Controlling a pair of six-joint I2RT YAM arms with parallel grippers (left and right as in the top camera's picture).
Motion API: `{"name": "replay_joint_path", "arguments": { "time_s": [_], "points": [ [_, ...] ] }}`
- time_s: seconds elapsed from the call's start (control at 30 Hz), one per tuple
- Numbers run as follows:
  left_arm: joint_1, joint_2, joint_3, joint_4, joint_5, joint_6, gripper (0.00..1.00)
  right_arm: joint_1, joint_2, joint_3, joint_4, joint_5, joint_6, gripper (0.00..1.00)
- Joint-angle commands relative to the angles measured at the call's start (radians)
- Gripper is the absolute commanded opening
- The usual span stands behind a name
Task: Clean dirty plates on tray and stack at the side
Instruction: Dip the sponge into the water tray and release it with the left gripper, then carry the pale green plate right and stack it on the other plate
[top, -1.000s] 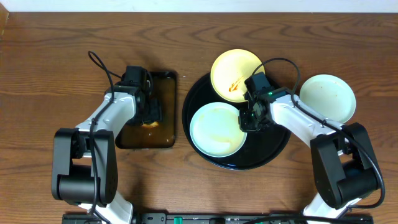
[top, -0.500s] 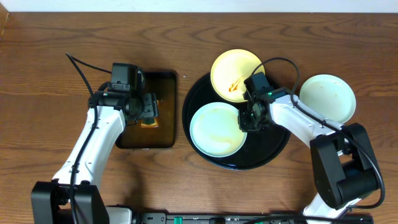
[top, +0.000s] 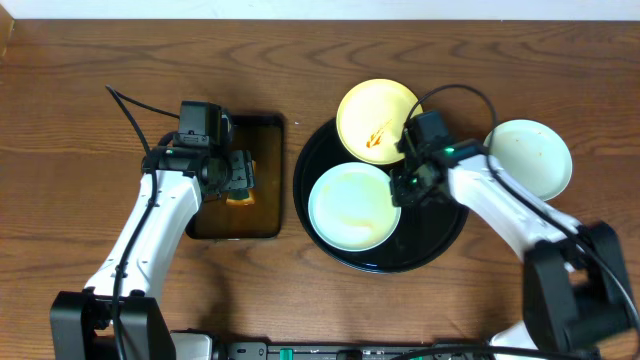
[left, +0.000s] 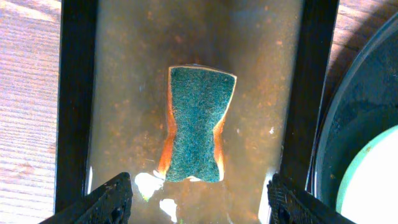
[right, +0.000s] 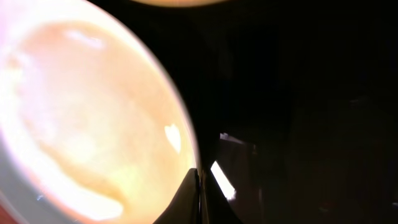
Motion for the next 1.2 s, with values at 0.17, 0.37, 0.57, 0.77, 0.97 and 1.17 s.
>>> {"name": "replay_joint_path", "arguments": {
  "time_s": [0.17,0.37,0.57,0.77,0.97,1.17],
  "points": [
    [-0.005,0.003,0.001,-0.004,-0.001,-0.002,0.71,-0.011,-0.071,0.01,-0.008,0.014,-0.058,0.15],
    [-0.005,0.003,0.001,-0.004,-0.001,-0.002,0.71,-0.04,0.018,0.01,-0.002,-0.144,-0.153,0.48],
    [-0.005,0.003,0.001,-0.004,-0.001,-0.002,0.71,-0.08,0.104,0.01,0.01,-0.172,-0.157,0.41],
    [-0.005,0.003,0.001,-0.004,-0.001,-0.002,0.71,-0.09,0.166,0.01,0.041,-0.283,-0.174,0.2],
    [-0.005,0.003,0.001,-0.004,-0.001,-0.002,0.71,-0.09,0.172,0.01,0.044,-0.282,-0.173,0.01],
    [-0.005,0.003,0.001,-0.004,-0.001,-0.002,0.71,-0.092,0.162,0.011,0.054,-0.283,-0.177,0.01]
  ]
}}
